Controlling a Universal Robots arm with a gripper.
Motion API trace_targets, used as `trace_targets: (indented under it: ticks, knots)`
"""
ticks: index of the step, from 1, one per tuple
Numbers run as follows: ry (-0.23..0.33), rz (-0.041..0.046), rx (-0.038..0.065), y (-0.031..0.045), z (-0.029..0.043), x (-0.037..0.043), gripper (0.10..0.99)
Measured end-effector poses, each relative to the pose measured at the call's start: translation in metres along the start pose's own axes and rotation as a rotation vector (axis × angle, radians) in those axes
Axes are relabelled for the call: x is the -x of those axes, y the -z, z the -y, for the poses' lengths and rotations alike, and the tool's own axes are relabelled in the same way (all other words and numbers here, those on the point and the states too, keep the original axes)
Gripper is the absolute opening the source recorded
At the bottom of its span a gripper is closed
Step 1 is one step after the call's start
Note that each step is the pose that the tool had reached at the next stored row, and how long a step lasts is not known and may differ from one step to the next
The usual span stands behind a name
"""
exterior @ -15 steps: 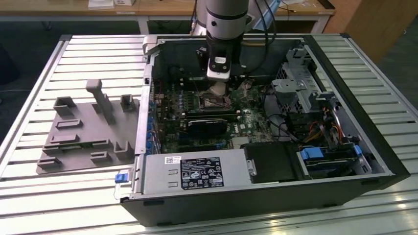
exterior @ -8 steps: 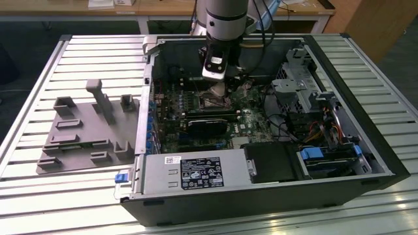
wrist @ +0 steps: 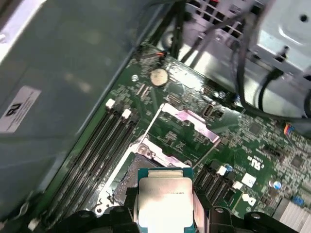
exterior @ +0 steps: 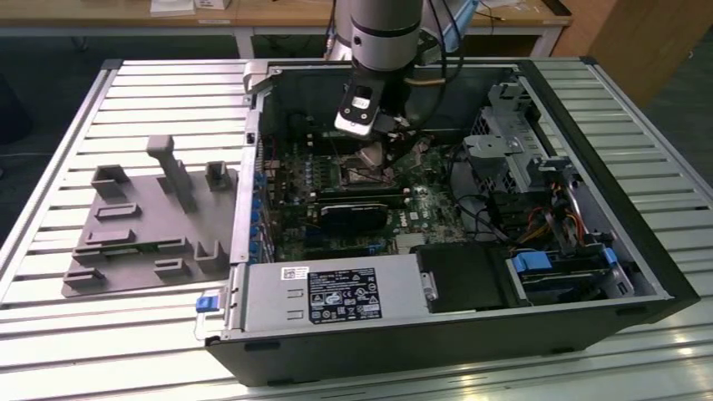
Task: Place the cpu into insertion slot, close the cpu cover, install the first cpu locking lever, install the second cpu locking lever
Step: 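Place the cpu into insertion slot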
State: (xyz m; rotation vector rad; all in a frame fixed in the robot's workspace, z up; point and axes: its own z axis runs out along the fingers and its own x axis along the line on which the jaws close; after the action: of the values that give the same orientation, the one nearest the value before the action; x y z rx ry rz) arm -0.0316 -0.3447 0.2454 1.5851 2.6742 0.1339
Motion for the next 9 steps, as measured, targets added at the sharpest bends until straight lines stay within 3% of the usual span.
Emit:
trace_targets:
  ticks: [9]
  knots:
    - [-0.165,0.0147,0.003,-0.0029,0.0003,0.0,0.537]
